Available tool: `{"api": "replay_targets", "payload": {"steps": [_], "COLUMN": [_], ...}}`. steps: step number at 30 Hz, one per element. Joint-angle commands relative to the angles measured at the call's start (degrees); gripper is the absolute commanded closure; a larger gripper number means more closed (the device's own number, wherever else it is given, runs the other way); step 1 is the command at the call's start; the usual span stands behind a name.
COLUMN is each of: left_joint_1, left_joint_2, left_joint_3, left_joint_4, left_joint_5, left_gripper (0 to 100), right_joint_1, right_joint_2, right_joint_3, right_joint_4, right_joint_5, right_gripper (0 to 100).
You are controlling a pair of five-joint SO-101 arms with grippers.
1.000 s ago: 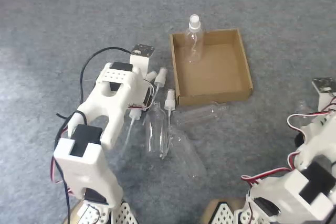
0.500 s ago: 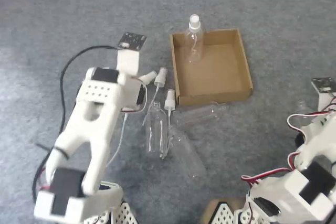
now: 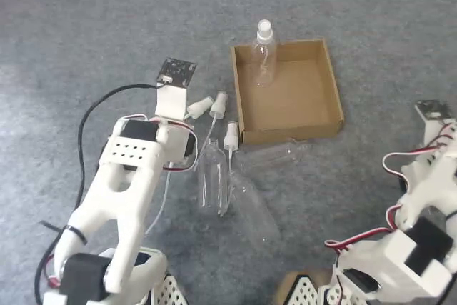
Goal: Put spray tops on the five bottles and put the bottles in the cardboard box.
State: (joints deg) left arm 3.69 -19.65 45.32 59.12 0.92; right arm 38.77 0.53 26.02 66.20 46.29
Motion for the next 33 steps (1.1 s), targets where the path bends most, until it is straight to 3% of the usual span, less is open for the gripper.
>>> {"api": "replay_targets", "payload": {"steps": [1,5,16,23,29,33], "left_joint_1": [0.2,-0.3,-0.2,0.1,0.2,0.2], "left_joint_2": [-2.8,-2.7,-2.7,-2.7,-2.7,-2.7], "left_joint_3": [0.6,0.8,0.8,1.5,2.3,2.3], "left_joint_4": [-1.6,-2.7,-2.6,-3.2,-4.4,-4.4], "left_joint_5": [-0.6,-0.6,-0.6,-0.6,-0.6,-0.6], "left_gripper": [99,99,99,99,99,99], "right_joint_1": [-3.1,-4.3,-4.3,-4.5,-5.1,-5.1], "right_joint_2": [-0.1,0.0,15.7,17.4,17.5,17.5], "right_joint_3": [-9.1,-13.5,-19.3,-21.4,-21.4,-21.4], "right_joint_4": [0.8,4.1,1.2,1.1,0.5,0.5], "right_joint_5": [-0.7,-0.8,-1.1,-1.2,-1.2,-1.2], "right_gripper": [65.8,65.8,65.8,66.2,83.1,85.1]}}
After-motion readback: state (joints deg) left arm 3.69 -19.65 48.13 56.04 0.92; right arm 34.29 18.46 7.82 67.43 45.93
